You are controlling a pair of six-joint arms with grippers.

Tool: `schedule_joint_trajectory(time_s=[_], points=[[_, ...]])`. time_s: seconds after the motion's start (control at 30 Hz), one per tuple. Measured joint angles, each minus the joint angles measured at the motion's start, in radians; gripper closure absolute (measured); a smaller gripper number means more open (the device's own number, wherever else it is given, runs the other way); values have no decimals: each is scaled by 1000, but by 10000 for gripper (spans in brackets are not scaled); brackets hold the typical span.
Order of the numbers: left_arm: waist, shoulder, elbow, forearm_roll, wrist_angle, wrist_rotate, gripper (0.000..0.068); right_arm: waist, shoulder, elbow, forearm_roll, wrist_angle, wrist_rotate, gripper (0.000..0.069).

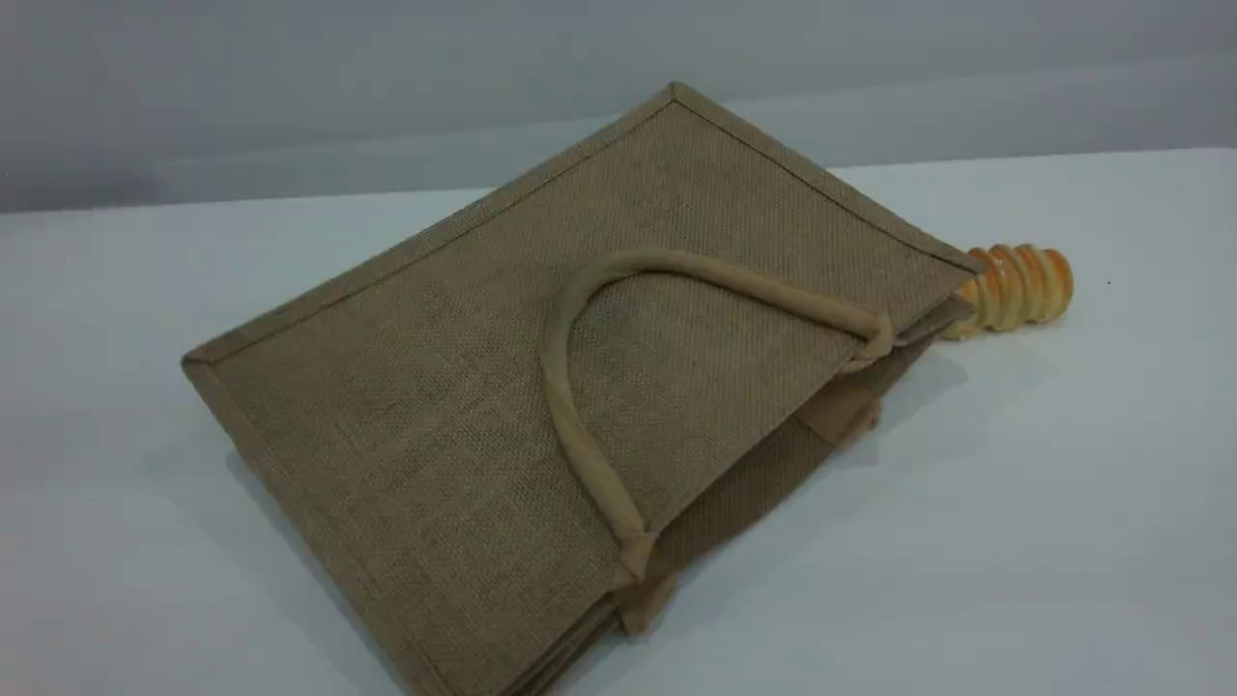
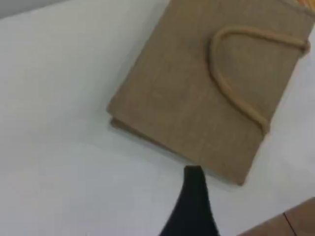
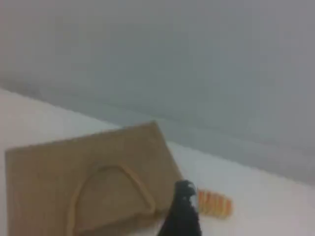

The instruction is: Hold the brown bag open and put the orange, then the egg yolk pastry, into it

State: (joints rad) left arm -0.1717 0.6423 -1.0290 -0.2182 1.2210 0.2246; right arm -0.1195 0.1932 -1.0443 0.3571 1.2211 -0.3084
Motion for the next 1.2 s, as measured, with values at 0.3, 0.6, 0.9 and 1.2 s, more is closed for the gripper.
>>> schedule_joint_trajectory(time_s=[0.3, 0.6, 0.9, 1.2], points=[[0, -267, 211, 17, -39, 8, 144, 0, -22, 311, -82, -6, 11, 142], [0, -447, 396, 99, -138, 9, 144, 0, -29, 475, -96, -98, 12, 142], [0, -486, 463, 173, -180, -84, 144, 1, -187, 516, -147, -114, 11, 142], [0, -486, 501, 244, -143, -186, 144, 47, -193, 530, -153, -127, 16, 142]])
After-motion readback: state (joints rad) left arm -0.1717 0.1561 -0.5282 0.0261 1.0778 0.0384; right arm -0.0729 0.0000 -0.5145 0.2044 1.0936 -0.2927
